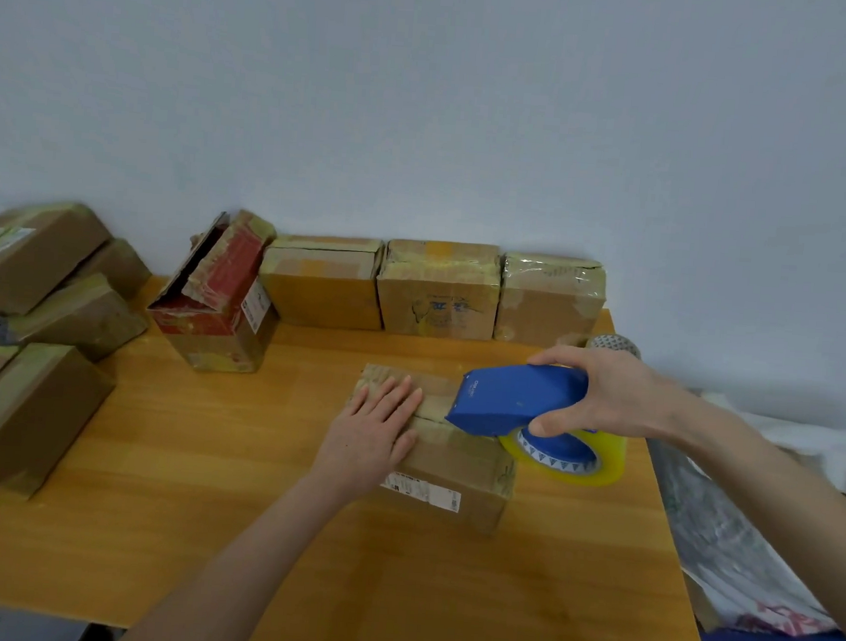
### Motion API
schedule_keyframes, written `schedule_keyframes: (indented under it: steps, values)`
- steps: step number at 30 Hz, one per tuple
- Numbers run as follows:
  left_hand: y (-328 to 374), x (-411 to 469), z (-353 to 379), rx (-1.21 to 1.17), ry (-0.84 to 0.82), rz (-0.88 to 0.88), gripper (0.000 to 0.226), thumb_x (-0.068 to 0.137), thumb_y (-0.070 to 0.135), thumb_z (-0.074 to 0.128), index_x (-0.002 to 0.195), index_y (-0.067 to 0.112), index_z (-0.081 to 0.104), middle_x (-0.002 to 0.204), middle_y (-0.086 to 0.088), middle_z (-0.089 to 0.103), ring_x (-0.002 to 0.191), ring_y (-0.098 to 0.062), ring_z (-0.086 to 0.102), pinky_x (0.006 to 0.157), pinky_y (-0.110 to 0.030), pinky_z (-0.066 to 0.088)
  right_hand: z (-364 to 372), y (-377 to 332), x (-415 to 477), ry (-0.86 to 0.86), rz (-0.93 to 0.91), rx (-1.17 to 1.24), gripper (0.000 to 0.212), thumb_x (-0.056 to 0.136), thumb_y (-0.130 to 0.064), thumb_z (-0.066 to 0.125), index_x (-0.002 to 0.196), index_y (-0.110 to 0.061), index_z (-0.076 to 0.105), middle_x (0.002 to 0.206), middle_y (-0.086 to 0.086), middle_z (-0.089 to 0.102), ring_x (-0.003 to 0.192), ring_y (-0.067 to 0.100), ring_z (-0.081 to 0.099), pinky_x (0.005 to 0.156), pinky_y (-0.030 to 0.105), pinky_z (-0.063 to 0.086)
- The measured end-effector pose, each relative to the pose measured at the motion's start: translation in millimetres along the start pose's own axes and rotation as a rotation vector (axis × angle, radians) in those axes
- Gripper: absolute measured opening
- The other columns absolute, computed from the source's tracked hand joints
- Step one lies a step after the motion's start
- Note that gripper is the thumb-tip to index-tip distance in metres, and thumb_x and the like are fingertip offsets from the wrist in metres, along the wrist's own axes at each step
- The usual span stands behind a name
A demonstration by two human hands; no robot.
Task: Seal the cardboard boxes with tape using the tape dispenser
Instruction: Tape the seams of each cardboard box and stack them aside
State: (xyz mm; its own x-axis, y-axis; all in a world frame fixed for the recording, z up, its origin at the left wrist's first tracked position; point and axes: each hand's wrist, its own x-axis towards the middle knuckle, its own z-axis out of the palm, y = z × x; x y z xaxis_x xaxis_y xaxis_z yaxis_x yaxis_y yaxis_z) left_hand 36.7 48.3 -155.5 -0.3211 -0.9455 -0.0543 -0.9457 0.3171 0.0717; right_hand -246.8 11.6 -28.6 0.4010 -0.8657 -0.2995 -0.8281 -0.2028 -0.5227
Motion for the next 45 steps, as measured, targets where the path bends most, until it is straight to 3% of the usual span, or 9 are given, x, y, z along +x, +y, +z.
schedule_keyframes:
  steps: [4,6,12,18,21,25,31,35,45]
  values:
    - [26,7,-9,-0.051,0.024,0.013,0.049,0.099,0.048,-0.002,0.143,0.030,-0.016,0.154,0.010,-0.017,0.143,-0.009,-0.019,0.121,-0.033,-0.007,3,2,-1,0.042,-0.020,-0.148,0.068,0.071,-0.063,0.071,0.130,-0.041,0.047,0.113,-0.012,0.058,0.097,0.012,0.059,0.087,0.034,0.053]
    - [31,9,-6,-0.079,-0.012,0.024,0.049,0.102,0.046,0.007,0.143,0.032,-0.017,0.154,0.012,-0.019,0.145,-0.011,-0.017,0.120,-0.033,-0.008,2,1,-1,0.049,-0.025,-0.165,0.065,0.072,-0.061,0.070,0.128,-0.040,0.047,0.111,-0.012,0.058,0.095,0.012,0.060,0.086,0.035,0.054]
    - [28,9,2,-0.019,-0.059,0.014,0.061,0.088,0.057,-0.008,0.143,0.031,-0.018,0.155,0.012,-0.017,0.146,-0.010,-0.016,0.121,-0.034,-0.006,6,0,2,0.045,-0.036,-0.127,0.064,0.069,-0.062,0.071,0.123,-0.041,0.044,0.108,-0.013,0.059,0.090,0.009,0.062,0.081,0.037,0.056]
    - [26,7,2,-0.013,-0.045,0.003,0.062,0.089,0.061,-0.003,0.142,0.032,-0.015,0.153,0.015,-0.016,0.146,-0.009,-0.013,0.121,-0.031,-0.005,-1,4,-6,0.019,-0.025,-0.045,0.059,0.067,-0.052,0.077,0.118,-0.041,0.048,0.106,-0.012,0.060,0.089,0.010,0.062,0.082,0.039,0.055]
    - [23,6,2,0.010,-0.062,0.007,0.064,0.090,0.060,-0.006,0.146,0.031,-0.013,0.156,0.014,-0.015,0.146,-0.009,-0.015,0.121,-0.031,-0.006,-10,7,-12,0.010,0.019,-0.025,0.053,0.069,-0.044,0.078,0.114,-0.040,0.050,0.103,-0.014,0.060,0.086,0.007,0.061,0.081,0.033,0.054]
    - [22,5,7,0.026,-0.086,0.040,0.082,0.078,0.073,-0.016,0.147,0.029,-0.015,0.157,0.010,-0.017,0.146,-0.011,-0.016,0.120,-0.033,-0.007,4,18,-18,-0.065,0.077,-0.073,0.054,0.070,-0.039,0.080,0.112,-0.036,0.046,0.095,-0.009,0.061,0.072,0.007,0.060,0.070,0.028,0.053]
    - [28,4,0,0.047,-0.137,0.068,0.104,0.063,0.085,-0.019,0.146,0.021,-0.020,0.154,0.002,-0.024,0.145,-0.015,-0.020,0.121,-0.038,-0.007,12,19,-19,-0.039,0.076,-0.168,0.055,0.069,-0.047,0.076,0.111,-0.038,0.041,0.096,-0.010,0.061,0.077,0.009,0.060,0.074,0.033,0.054]
    - [43,5,1,0.061,-0.169,0.142,0.106,0.068,0.085,-0.005,0.150,0.020,-0.016,0.156,0.003,-0.024,0.145,-0.012,-0.021,0.121,-0.039,-0.004,15,20,-21,0.006,0.067,-0.144,0.056,0.069,-0.048,0.077,0.111,-0.038,0.041,0.097,-0.010,0.061,0.079,0.007,0.060,0.075,0.031,0.054]
    - [20,-2,-2,0.013,-0.151,0.116,0.098,0.075,0.080,0.011,0.154,0.023,-0.001,0.157,0.011,-0.010,0.147,-0.007,-0.005,0.120,-0.029,-0.005,20,5,-14,-0.021,0.019,-0.162,0.060,0.072,-0.050,0.075,0.118,-0.036,0.040,0.102,-0.011,0.060,0.082,0.006,0.059,0.076,0.032,0.056]
